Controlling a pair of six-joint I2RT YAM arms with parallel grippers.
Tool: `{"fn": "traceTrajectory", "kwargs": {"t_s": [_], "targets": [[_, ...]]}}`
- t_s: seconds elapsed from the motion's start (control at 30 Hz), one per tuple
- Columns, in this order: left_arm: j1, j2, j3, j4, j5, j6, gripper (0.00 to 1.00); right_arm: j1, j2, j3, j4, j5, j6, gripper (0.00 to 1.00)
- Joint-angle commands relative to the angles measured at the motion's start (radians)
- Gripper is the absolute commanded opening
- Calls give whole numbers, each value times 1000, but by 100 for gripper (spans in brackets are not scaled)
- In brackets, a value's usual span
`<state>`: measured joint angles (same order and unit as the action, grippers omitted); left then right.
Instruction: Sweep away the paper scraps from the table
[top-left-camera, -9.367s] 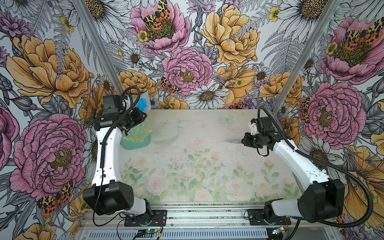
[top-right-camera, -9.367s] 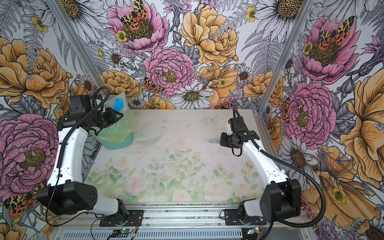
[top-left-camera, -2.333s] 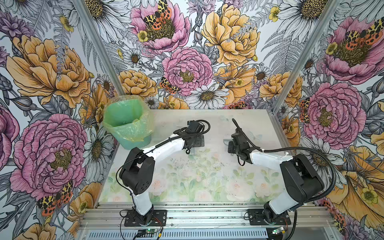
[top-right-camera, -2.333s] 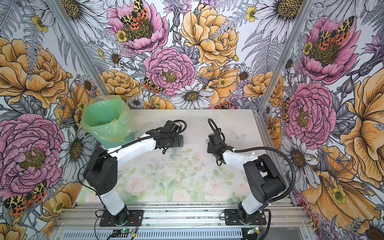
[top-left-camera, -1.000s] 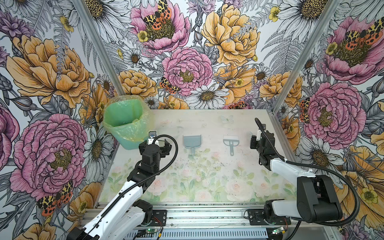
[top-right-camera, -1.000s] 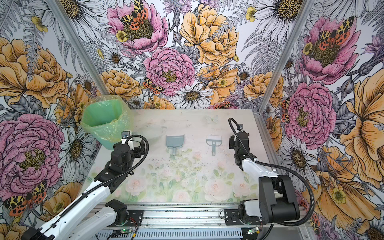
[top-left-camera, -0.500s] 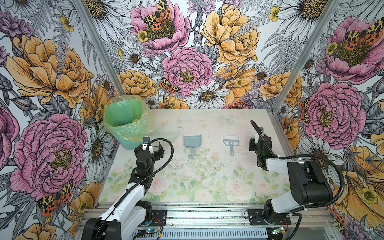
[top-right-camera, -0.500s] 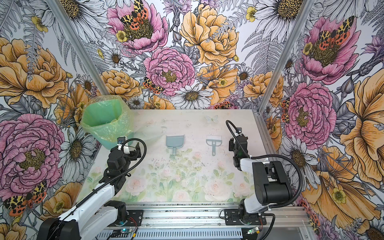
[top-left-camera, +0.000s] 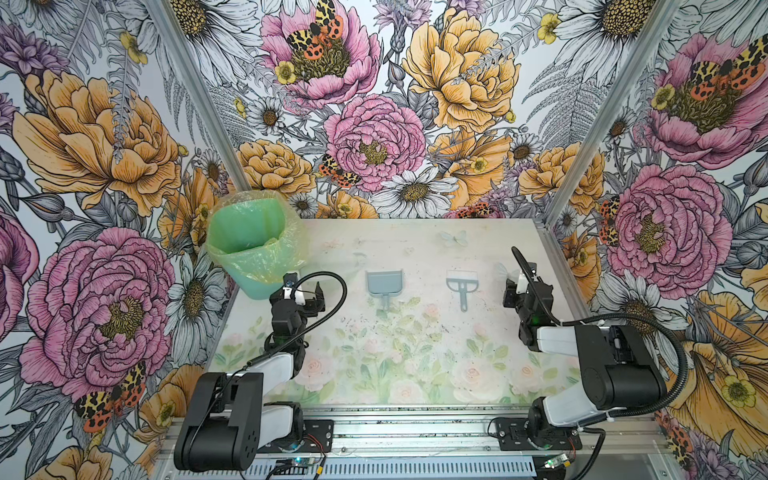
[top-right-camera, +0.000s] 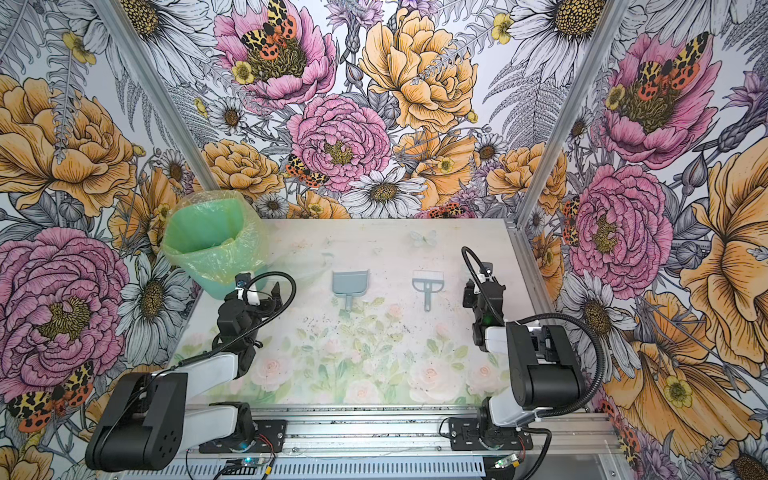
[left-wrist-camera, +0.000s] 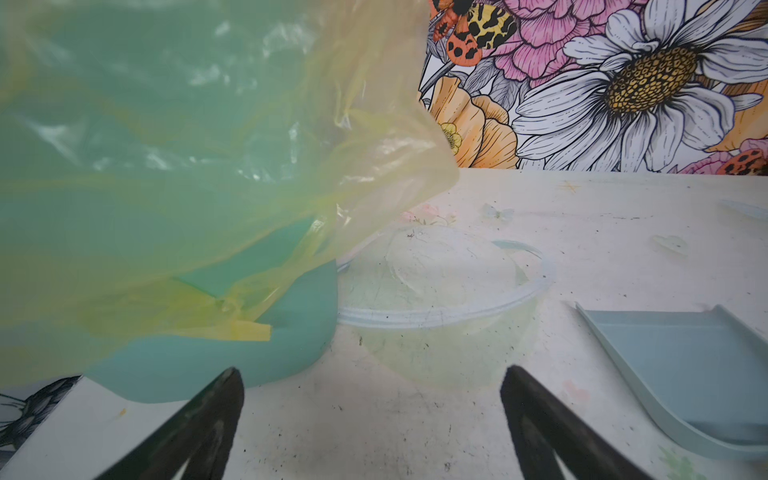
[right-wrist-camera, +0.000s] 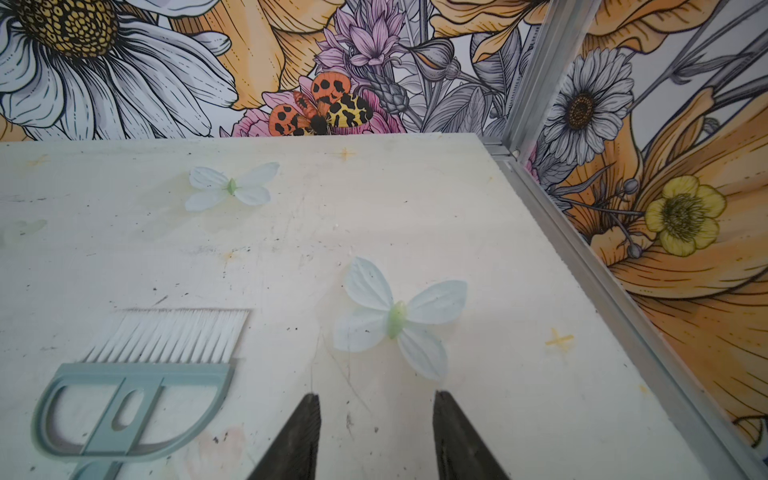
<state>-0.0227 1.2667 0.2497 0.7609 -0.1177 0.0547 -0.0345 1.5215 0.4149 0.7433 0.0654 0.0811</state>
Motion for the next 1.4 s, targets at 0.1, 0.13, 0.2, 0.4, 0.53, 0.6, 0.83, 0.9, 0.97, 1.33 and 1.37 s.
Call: {"fn": "traceTrajectory", "kwargs": {"t_s": [0.1, 0.13, 0.2, 0.4, 0.53, 0.6, 0.83, 0.9, 0.97, 1.33, 1.37], "targets": [[23, 95, 31, 175, 90, -25, 98, -5, 16, -18, 109, -27, 5, 46], [27, 119, 30, 207, 94, -28, 98, -4, 17, -20, 119, -27, 5, 46], [34, 172, 31, 260, 86, -36, 98, -4, 16, -19, 115, -27, 6, 46], [38, 293, 37, 370, 84, -42, 98, -4, 17, -19, 115, -27, 6, 46], [46, 284, 92, 248, 95, -47, 98, -3, 17, -19, 114, -27, 6, 48], [45, 285, 124, 188, 79, -51, 98, -2, 16, -18, 114, -26, 6, 50], [48, 285, 129, 177, 75, -55, 98, -3, 18, -15, 110, -25, 6, 70], [49, 285, 129, 176, 75, -57, 98, -3, 18, -15, 110, -25, 6, 81], [53, 286, 129, 175, 79, -59, 98, -3, 18, -16, 110, -25, 6, 99], [62, 286, 126, 183, 98, -65, 98, -3, 19, -14, 109, -26, 8, 100], [61, 286, 126, 183, 98, -64, 98, -4, 17, -14, 108, -25, 7, 100]]}}
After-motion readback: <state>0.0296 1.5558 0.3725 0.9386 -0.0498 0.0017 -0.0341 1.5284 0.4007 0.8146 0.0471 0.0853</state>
